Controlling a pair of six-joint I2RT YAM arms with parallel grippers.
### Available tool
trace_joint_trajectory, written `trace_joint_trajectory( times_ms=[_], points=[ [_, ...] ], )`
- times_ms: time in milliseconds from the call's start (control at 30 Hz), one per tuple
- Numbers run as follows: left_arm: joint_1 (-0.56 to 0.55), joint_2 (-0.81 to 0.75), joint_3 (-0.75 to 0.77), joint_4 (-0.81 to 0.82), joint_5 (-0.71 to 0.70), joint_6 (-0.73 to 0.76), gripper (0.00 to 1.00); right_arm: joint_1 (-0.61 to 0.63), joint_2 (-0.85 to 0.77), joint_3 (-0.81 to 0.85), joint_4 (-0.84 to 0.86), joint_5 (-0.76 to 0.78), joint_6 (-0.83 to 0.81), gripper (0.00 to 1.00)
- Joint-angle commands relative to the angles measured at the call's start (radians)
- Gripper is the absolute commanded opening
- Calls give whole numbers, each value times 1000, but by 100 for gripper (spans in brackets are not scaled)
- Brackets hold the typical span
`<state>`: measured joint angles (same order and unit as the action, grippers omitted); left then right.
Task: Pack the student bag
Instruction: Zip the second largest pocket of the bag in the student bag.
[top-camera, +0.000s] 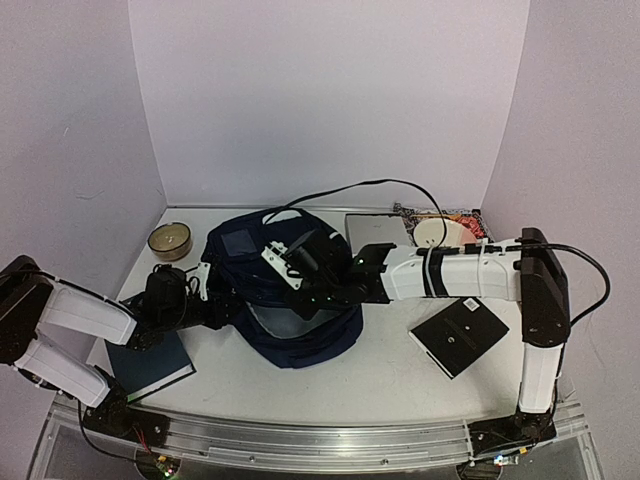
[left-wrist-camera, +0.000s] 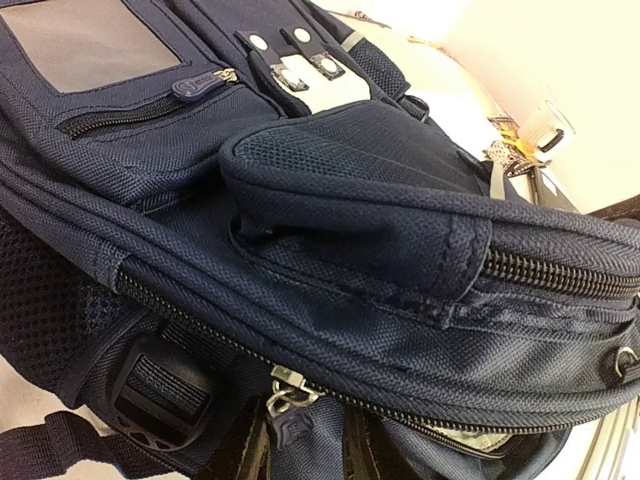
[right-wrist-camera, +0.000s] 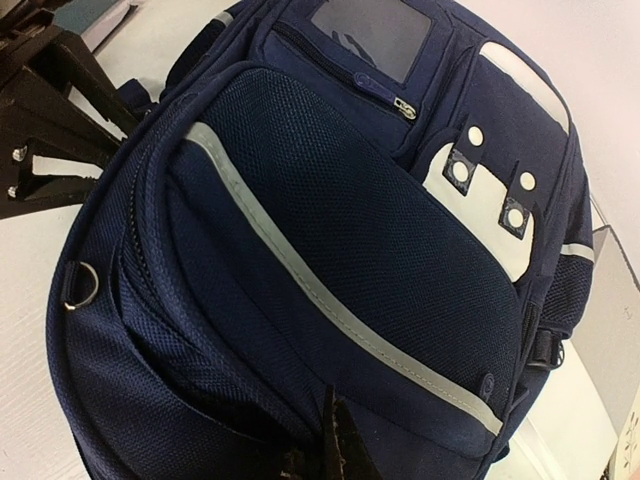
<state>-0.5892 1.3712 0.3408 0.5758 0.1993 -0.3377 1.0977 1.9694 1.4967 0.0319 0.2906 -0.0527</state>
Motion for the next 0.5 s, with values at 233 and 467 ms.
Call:
trace_joint_trajectory(
  times_ms=[233,467],
  points=[
    [-5,29,35,39,-65,8,4,-16,-12,24,0,15,36,0],
    [-5,-38,-5,29,5,-92,0,-17,4,38,0,59,41,0]
  ],
)
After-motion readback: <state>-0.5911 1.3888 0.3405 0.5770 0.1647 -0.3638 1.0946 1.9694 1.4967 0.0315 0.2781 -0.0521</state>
